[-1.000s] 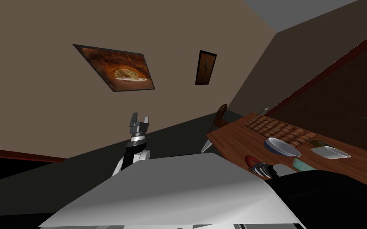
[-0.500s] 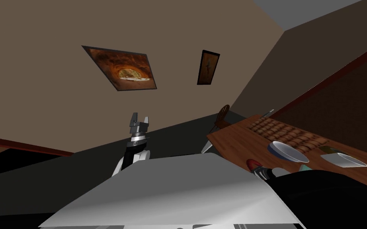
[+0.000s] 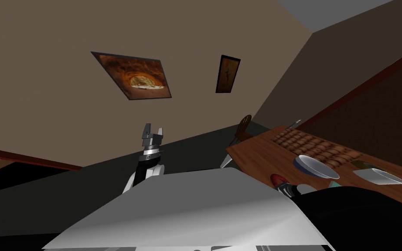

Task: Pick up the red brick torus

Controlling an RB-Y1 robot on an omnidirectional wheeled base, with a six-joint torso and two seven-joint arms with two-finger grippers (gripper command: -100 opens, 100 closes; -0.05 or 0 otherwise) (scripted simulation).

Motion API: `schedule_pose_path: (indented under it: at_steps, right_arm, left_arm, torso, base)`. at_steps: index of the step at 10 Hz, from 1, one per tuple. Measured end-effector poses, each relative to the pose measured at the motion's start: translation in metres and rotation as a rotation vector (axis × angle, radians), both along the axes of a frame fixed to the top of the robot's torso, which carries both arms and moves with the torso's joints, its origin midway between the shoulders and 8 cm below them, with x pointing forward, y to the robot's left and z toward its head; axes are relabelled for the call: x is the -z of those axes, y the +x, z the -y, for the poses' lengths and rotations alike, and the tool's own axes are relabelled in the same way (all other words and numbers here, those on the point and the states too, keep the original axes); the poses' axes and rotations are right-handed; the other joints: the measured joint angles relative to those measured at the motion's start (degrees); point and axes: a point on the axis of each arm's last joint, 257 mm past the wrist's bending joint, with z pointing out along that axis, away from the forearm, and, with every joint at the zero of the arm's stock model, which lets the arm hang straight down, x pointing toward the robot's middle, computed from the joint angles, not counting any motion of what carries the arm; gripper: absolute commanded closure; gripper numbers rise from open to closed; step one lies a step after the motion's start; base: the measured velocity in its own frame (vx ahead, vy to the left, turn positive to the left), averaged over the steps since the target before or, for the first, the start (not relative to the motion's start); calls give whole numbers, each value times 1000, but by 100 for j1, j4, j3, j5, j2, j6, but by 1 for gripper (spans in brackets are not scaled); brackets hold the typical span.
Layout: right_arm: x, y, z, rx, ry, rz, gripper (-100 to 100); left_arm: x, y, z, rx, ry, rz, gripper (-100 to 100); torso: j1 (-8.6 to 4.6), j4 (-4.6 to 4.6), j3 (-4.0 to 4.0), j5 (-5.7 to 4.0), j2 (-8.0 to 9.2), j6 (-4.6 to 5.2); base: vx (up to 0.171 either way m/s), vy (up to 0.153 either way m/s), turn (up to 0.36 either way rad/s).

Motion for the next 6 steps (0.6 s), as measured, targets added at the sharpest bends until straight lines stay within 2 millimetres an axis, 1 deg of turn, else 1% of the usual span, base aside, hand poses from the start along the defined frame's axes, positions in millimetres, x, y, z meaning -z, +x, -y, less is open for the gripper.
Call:
schedule_pose_path:
  at_steps: [1, 2, 3, 4, 5, 6]
  right_arm:
    - [0, 0, 0, 0, 0, 0, 100]
    - [0, 0, 0, 1, 0, 1, 0]
    - [0, 0, 0, 1, 0, 1, 100]
    - [-7, 5, 5, -10, -2, 1, 100]
    - [-13, 8, 9, -22, -1, 1, 100]
    - [-13, 8, 8, -24, 1, -2, 0]
  left_arm:
    - [0, 0, 0, 0, 0, 0, 0]
    - [0, 0, 0, 0, 0, 0, 0]
    - [0, 0, 0, 0, 0, 0, 0]
    - [0, 0, 0, 0, 0, 0, 0]
    - [0, 0, 0, 0, 0, 0, 0]
    - [0, 0, 0, 0, 0, 0, 0]
  torso:
    - [1, -1, -1, 1, -1, 0]
    - [2, -1, -1, 2, -1, -1]
    - [3, -1, -2, 2, -2, -1]
    - [17, -3, -3, 7, -4, 5]
    - [29, -3, -4, 8, -4, 8]
    - [19, -1, -2, 6, -3, 3]
  base:
    - [0, 0, 0]
    - [0, 0, 0]
    - [10, 50, -122]
    - [19, 76, -161]
    - [7, 34, -37]
    - [0, 7, 2]
